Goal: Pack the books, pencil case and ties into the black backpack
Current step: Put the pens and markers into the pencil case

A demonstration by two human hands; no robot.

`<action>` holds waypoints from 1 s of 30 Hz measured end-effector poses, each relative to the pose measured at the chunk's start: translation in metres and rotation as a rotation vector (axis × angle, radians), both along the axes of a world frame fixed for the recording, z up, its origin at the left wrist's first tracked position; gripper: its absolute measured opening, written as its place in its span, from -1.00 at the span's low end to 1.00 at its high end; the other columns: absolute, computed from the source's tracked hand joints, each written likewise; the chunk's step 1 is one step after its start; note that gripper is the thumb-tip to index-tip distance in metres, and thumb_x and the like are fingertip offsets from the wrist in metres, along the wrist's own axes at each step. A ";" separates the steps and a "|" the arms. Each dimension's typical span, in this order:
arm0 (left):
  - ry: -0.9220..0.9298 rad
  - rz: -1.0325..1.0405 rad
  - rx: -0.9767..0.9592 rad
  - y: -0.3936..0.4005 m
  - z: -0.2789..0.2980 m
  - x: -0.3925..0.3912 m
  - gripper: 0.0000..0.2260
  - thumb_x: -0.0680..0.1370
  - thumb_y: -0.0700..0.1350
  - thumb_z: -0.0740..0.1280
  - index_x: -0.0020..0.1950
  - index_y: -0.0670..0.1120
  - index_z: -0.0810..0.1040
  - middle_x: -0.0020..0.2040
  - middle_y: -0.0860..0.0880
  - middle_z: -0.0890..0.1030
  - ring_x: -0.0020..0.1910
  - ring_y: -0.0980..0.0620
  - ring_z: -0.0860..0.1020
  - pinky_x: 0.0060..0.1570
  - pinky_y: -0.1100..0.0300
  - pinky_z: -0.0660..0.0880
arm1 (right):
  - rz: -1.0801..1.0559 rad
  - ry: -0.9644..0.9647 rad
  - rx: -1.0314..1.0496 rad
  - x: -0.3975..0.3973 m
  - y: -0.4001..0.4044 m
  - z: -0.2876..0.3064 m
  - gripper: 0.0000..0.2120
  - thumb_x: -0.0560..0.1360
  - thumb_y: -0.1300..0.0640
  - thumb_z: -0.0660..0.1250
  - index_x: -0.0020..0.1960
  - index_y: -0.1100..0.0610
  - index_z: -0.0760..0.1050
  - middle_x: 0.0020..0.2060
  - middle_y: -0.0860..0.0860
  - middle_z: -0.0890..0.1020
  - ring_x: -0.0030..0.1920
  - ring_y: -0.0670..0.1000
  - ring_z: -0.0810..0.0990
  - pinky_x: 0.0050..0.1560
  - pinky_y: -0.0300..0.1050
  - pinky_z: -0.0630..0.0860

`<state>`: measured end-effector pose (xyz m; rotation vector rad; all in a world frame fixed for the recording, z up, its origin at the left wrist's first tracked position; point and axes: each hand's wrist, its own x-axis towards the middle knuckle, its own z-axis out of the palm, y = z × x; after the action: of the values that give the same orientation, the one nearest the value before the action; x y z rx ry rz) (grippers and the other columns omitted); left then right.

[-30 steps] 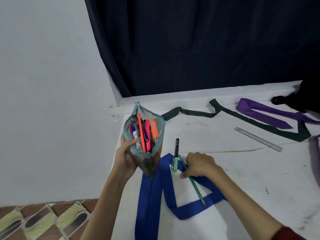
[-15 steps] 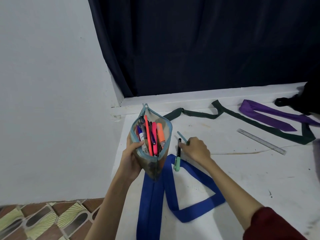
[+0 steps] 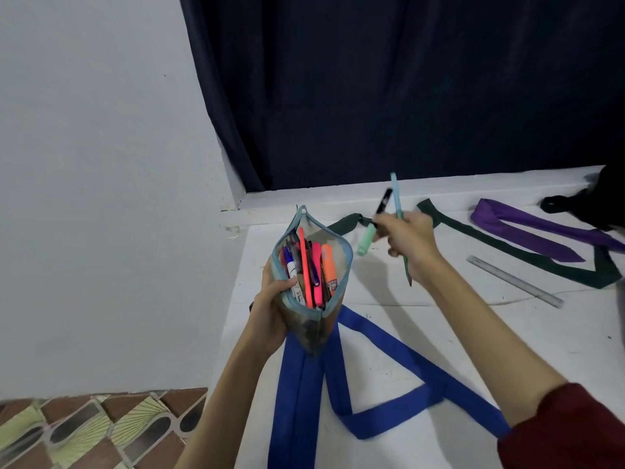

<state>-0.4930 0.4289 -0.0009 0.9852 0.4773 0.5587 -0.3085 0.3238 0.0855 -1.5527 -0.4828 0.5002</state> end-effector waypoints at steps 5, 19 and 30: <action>-0.024 -0.039 0.037 -0.006 0.000 0.006 -0.13 0.16 -0.02 0.54 0.43 -0.08 0.30 0.18 -0.21 0.55 0.04 -0.12 0.61 -0.15 0.07 0.58 | 0.403 -0.321 -0.303 -0.021 -0.005 0.054 -0.90 0.42 0.22 0.39 -0.22 0.24 0.53 -0.47 0.05 0.57 -0.56 -0.14 0.38 -0.52 -0.26 0.19; -0.100 -0.124 0.100 -0.025 0.004 0.019 -0.26 0.26 -0.06 0.46 0.41 -0.07 0.32 0.24 -0.24 0.52 0.15 -0.18 0.55 0.01 -0.01 0.55 | 0.325 -0.417 -0.340 -0.036 0.001 0.044 -0.91 0.50 0.20 0.23 -0.14 0.21 0.43 -0.43 0.10 0.55 -0.49 -0.01 0.42 -0.42 -0.17 0.38; -0.136 -0.122 0.055 -0.029 0.005 0.023 -0.29 0.31 -0.08 0.42 0.44 -0.11 0.29 0.29 -0.31 0.46 0.16 -0.22 0.54 0.04 -0.02 0.56 | 0.220 -0.418 -0.159 -0.048 -0.001 0.022 -0.79 0.59 0.12 0.19 -0.16 0.10 0.20 -0.32 0.24 0.65 -0.59 -0.03 0.53 -0.52 -0.25 0.47</action>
<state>-0.4704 0.3995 0.0042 1.0141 0.2797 0.5268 -0.3569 0.3226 0.1075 -1.7748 -0.9608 0.3861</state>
